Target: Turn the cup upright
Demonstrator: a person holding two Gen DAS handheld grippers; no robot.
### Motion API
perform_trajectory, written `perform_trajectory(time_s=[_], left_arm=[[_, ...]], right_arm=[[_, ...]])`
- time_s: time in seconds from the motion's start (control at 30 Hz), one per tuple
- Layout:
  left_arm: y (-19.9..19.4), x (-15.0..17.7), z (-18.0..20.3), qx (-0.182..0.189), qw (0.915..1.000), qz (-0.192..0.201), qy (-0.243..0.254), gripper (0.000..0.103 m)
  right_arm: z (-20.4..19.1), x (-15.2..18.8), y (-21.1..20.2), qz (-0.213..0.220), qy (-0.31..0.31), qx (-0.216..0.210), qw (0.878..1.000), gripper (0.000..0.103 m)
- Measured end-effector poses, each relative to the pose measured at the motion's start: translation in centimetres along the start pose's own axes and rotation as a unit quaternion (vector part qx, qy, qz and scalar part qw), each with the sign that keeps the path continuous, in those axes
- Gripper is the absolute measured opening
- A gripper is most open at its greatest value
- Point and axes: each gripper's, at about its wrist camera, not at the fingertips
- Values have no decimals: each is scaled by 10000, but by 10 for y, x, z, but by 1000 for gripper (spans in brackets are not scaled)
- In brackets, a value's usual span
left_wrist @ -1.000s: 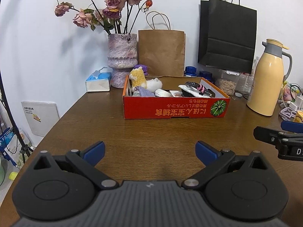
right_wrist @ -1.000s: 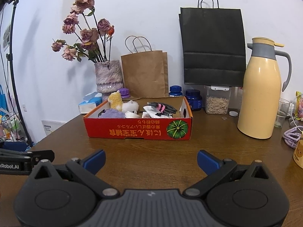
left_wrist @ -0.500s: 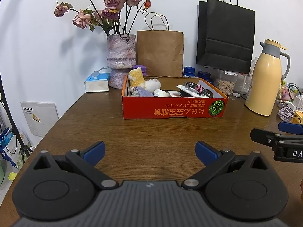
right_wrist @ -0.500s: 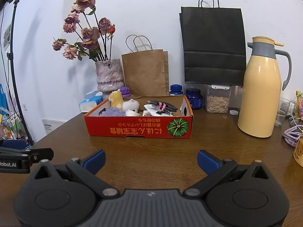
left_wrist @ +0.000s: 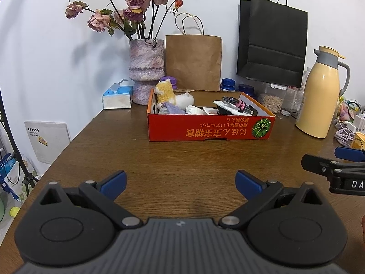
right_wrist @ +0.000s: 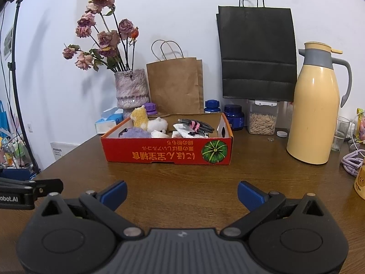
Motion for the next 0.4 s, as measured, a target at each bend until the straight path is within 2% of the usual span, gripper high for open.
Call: perform_trajectory(time_s=[0.4], left_arm=[[3,1,-2,-3,10000,-59,-8,103]], right_arm=[[-2,-1,9,-80,-49,-40,9999,103]])
Point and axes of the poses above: each gripper's, at about its wrist camera, not at the fingertips, and y roughly the way its jaws point, z to its right, x to its underside, and after that the axes turned 13 degrees about -y, right-handed
